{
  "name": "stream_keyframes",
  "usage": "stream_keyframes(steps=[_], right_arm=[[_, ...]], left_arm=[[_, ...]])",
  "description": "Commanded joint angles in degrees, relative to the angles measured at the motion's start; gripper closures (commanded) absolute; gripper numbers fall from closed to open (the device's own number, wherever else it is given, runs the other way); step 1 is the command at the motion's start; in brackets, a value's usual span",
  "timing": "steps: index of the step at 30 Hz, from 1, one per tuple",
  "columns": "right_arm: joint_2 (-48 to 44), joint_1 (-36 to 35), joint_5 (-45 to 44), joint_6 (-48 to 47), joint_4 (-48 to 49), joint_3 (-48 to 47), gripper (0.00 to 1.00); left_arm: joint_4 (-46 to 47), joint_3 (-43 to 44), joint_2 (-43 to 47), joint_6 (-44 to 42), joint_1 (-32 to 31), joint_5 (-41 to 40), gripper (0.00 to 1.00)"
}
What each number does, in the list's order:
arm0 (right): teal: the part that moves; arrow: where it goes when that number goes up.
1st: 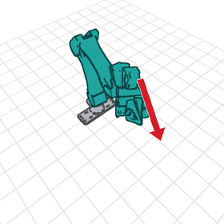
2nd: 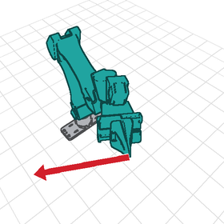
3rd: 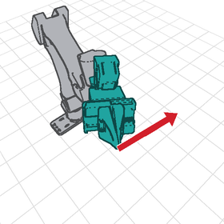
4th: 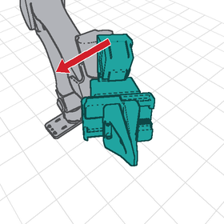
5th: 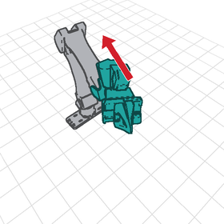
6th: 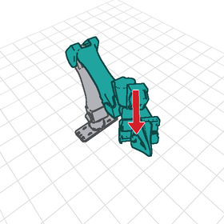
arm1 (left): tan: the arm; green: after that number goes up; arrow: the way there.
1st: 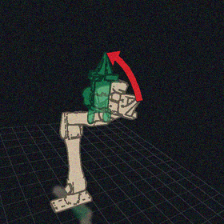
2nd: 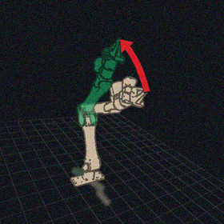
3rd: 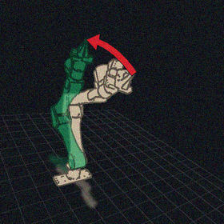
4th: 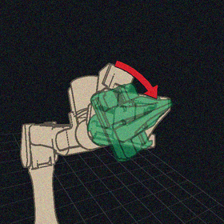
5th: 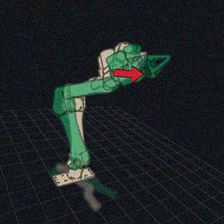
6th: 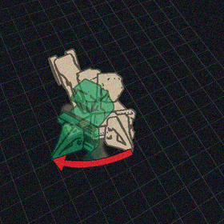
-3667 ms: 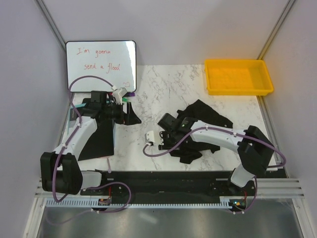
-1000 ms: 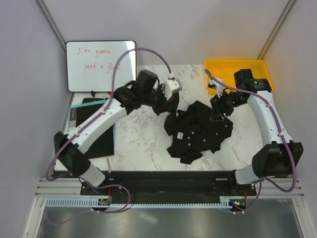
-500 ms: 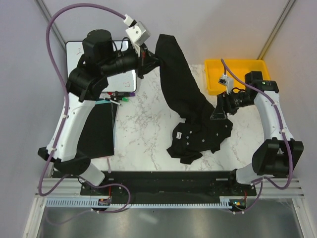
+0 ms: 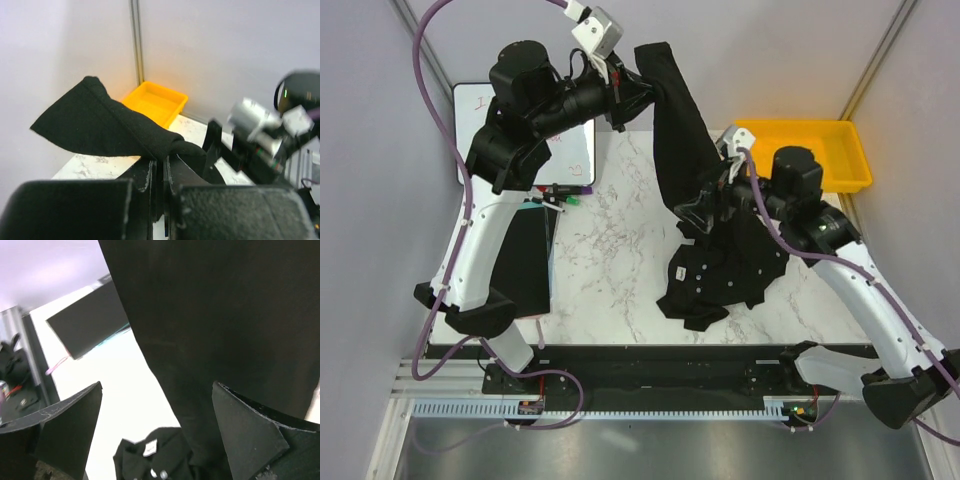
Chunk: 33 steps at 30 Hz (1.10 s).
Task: Fold and stack the long sleeve shirts
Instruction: Flatten the shirt out
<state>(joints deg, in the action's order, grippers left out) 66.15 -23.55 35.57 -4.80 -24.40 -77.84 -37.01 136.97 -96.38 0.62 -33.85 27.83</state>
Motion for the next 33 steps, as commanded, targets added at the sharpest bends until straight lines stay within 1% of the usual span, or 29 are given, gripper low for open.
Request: stream_keyframes(steps=[1, 2, 4, 5, 6, 8, 9, 10, 11, 12, 15, 17, 18, 19, 20, 22, 24, 25, 27, 28, 29, 30, 31, 32, 33], right_arm=[[0.3, -9.6, -19.0, 5.3, 15.9, 7.7, 0.02], [1.0, -11.4, -24.3, 5.2, 16.2, 8.1, 0.02], [3.4, -15.1, -28.3, 3.7, 18.5, 9.7, 0.02], [4.2, -16.4, -34.8, 4.1, 19.5, 10.3, 0.02], [6.1, -17.7, -37.4, 4.6, 20.9, 10.9, 0.02], [7.7, -17.8, -41.8, 6.4, 22.5, 12.8, 0.02], [8.5, -17.8, -46.2, 6.4, 23.9, 13.9, 0.02], [8.6, -17.8, -48.4, 5.9, 26.4, 16.2, 0.02], [8.4, -17.8, -49.5, 3.6, 27.1, 17.2, 0.02], [8.2, -17.8, -51.7, 3.2, 27.1, 17.8, 0.02], [7.2, -17.8, -53.2, 2.5, 24.5, 19.7, 0.04], [6.8, -17.8, -54.6, 2.1, 24.6, 22.5, 0.06], [7.1, -17.5, -54.8, 1.5, 24.8, 23.5, 0.07], [7.6, -17.1, -55.2, 1.3, 24.9, 25.1, 0.13], [7.9, -15.8, -54.8, 1.4, 24.9, 25.6, 0.19], [8.6, -14.3, -53.1, 0.3, 25.0, 26.7, 0.33], [8.1, -12.6, -51.5, -0.7, 24.6, 26.9, 0.4], [7.4, -11.6, -49.6, -2.6, 22.8, 26.9, 0.48], [4.4, -8.0, -40.3, -4.3, 18.0, 26.6, 0.5], [3.0, -6.1, -35.8, -9.0, 15.6, 26.3, 0.53], [1.8, -3.5, -30.8, -11.4, 11.5, 26.2, 0.53], [0.2, -2.1, -28.8, -15.1, 9.3, 26.3, 0.53], [-0.1, -0.1, -25.4, -19.0, 6.6, 25.7, 0.55], [0.4, 4.7, -22.1, -25.2, 3.8, 25.8, 0.55], [1.4, 7.4, -19.5, -28.0, 2.2, 24.8, 0.55]], left_arm=[[8.4, 2.2, 0.6, 5.5, 0.0, -5.2, 0.98], [8.9, 2.2, 0.4, 5.8, -0.1, -5.6, 0.98], [9.2, 2.2, 0.2, 6.4, -0.1, -8.2, 0.98], [9.8, 2.2, 0.1, 6.6, -0.1, -9.4, 0.98], [9.9, 2.2, 0.1, 6.5, -0.1, -11.4, 0.98], [10.9, 2.2, 0.5, 6.3, -0.1, -13.2, 0.98], [11.8, 2.2, 0.8, 5.7, -0.1, -14.6, 0.98], [12.1, 2.2, 1.0, 5.4, -0.1, -15.7, 0.98], [12.3, 2.3, 1.2, 5.3, -0.1, -16.9, 0.98], [12.7, 2.3, 1.8, 4.3, -0.1, -19.7, 0.98], [12.8, 2.0, 3.3, 3.2, 0.4, -24.4, 0.98], [13.5, 1.7, 4.1, 2.0, 0.6, -25.5, 0.98], [13.8, 1.6, 4.5, 1.5, 0.6, -26.6, 0.98], [14.8, 1.7, 5.4, 1.0, 0.6, -26.9, 0.98], [15.2, 1.7, 5.8, -0.1, 0.6, -27.1, 0.98], [16.1, 1.8, 7.4, -0.5, 0.6, -27.6, 0.98], [16.2, 1.8, 8.6, -3.8, 0.6, -30.5, 0.98], [16.4, 1.6, 9.5, -4.9, 0.6, -31.3, 0.98], [16.4, 1.6, 10.3, -8.3, 0.6, -34.1, 0.98], [16.3, 1.4, 10.8, -9.2, 0.7, -35.0, 0.98], [15.9, -0.1, 11.7, -10.5, 0.6, -35.7, 0.98], [15.7, -1.3, 12.5, -10.9, 0.6, -36.4, 0.98], [15.3, -2.9, 13.3, -11.1, 0.6, -36.4, 0.98], [14.5, -6.5, 14.8, -11.6, 0.6, -36.7, 0.98], [14.0, -8.5, 15.4, -11.8, 0.6, -37.1, 0.98]])
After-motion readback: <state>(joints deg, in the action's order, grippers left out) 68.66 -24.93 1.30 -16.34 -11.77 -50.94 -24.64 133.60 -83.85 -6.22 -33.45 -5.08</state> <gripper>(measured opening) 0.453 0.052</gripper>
